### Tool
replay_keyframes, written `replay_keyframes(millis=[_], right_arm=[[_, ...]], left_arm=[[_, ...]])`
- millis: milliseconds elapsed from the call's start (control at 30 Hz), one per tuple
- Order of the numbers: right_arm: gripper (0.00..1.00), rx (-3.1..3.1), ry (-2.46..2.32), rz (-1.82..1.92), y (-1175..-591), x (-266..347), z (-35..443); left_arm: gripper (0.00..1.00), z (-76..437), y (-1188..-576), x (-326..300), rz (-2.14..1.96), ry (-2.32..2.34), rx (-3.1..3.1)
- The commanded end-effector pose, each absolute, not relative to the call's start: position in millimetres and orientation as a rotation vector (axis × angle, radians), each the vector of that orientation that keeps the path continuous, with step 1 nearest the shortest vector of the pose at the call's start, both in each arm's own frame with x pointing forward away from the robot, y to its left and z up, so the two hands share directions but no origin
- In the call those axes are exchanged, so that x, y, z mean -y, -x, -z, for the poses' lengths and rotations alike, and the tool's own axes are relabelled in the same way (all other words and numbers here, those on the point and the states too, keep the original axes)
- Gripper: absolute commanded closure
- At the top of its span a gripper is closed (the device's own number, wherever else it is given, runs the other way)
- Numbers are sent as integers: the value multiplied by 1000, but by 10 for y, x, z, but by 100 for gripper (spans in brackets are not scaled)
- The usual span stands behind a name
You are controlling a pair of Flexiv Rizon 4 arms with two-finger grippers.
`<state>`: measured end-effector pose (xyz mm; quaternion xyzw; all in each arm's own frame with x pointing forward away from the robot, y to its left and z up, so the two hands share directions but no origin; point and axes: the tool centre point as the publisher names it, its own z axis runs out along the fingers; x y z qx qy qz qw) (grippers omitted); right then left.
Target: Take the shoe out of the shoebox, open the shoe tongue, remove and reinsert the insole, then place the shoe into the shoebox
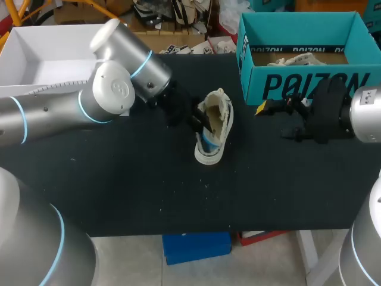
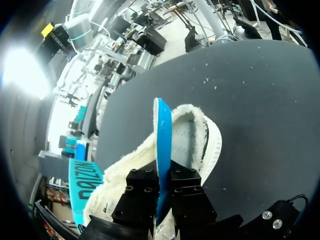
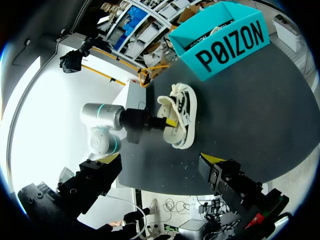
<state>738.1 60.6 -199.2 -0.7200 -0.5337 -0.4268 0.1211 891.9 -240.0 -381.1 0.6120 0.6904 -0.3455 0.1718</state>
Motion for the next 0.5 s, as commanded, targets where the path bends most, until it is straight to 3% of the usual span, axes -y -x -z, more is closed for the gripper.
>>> replay_keyframes(millis=[33, 67, 100, 267, 500], right_arm=[[0, 1558, 2103, 1245, -7374, -603, 1989], [0, 1558, 2103, 1245, -7374, -603, 1989], [0, 1558, 2103, 1245, -7374, -603, 1989], [0, 1558, 2103, 1245, -7374, -603, 1989], [0, 1558, 2103, 1245, -7374, -603, 1989]], left_arm=[[100, 3816, -8924, 2459, 980, -1751, -1968], [71, 3797, -8905, 2455, 983, -1756, -1961], [63, 3777, -8884, 2450, 992, -1763, -1953], [55, 3647, -8753, 2398, 1017, -1783, -1911], [60, 3528, -8578, 2366, 1083, -1793, -1868]])
